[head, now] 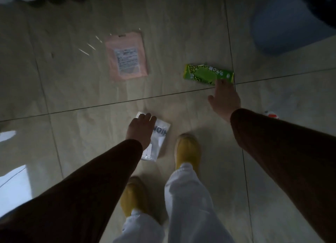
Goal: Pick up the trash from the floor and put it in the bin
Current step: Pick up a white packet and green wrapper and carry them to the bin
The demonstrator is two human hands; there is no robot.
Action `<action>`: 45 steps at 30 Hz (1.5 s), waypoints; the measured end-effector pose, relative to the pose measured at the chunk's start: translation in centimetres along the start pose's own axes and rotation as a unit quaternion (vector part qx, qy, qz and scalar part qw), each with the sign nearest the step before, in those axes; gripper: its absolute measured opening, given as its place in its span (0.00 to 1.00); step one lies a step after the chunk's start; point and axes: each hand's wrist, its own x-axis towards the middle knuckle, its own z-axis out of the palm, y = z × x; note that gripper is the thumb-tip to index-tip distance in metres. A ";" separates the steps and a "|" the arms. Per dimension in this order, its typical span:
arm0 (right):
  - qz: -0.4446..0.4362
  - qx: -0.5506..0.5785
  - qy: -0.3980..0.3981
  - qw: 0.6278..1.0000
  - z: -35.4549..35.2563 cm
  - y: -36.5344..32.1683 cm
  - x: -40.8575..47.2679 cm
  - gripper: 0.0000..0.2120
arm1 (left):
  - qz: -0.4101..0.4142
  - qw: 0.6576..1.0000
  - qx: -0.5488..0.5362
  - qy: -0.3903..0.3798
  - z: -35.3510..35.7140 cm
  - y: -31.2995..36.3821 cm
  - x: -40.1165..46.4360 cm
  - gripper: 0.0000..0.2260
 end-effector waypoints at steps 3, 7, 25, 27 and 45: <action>-0.004 -0.045 0.033 0.998 1.0 0.6 5.3 0.23 | 0.053 0.998 0.034 -0.007 2.1 0.0 3.5 0.39; 0.009 -0.078 0.015 0.997 2.7 1.4 10.1 0.29 | 0.100 0.989 0.103 0.025 5.0 -0.3 6.4 0.45; 0.094 0.132 0.042 0.986 3.7 3.8 5.9 0.10 | -0.086 0.940 -0.321 0.076 -13.7 -15.2 17.9 0.13; 0.139 0.164 0.059 0.975 3.9 4.9 5.8 0.11 | -0.130 0.938 -0.299 0.119 -13.9 -15.9 19.6 0.16; 0.271 0.357 0.104 0.888 1.7 7.5 -3.5 0.06 | -0.071 0.963 -0.259 0.041 -13.3 -0.2 15.2 0.19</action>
